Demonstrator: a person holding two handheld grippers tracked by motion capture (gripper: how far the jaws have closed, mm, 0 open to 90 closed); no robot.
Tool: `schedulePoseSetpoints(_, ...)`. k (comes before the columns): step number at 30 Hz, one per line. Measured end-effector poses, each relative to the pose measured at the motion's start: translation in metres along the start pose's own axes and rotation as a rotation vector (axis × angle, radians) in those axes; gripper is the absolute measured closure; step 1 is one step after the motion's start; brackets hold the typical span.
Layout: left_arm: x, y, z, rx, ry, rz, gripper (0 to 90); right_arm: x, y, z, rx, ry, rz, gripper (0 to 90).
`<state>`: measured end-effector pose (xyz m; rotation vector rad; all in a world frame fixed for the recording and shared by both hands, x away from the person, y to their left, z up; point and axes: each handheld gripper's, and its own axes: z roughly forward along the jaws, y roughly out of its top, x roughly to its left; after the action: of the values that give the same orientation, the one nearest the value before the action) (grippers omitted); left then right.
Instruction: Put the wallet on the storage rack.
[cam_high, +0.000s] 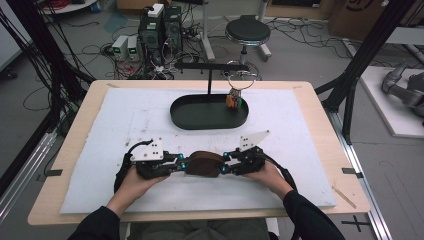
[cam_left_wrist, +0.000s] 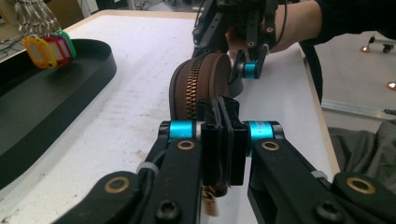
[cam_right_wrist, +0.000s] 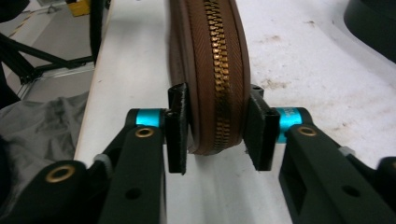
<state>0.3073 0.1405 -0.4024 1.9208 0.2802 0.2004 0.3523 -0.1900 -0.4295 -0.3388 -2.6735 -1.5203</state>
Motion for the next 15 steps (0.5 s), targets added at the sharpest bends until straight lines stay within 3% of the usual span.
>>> schedulePoseSetpoints(2,0.003,0.001,0.001,-0.001,-0.002,-0.044,69.6,0.003,0.001,-0.001,0.003,0.003,-0.011,67.5)
schedulePoseSetpoints(4,0.004,0.002,0.001,0.002,0.001,-0.057,60.1,0.004,0.001,-0.003,0.002,0.015,-0.025,68.0)
schedulePoseSetpoints(8,0.006,0.004,0.004,-0.009,-0.036,-0.075,43.5,0.009,0.005,-0.009,-0.014,0.036,-0.059,68.1)
schedulePoseSetpoints(12,0.003,0.006,0.011,0.017,-0.085,-0.054,36.6,0.014,0.008,-0.018,-0.024,0.05,-0.085,68.2)
schedulePoseSetpoints(15,0.002,0.008,0.017,0.041,-0.093,-0.043,36.6,0.016,0.009,-0.023,-0.02,0.048,-0.098,68.2)
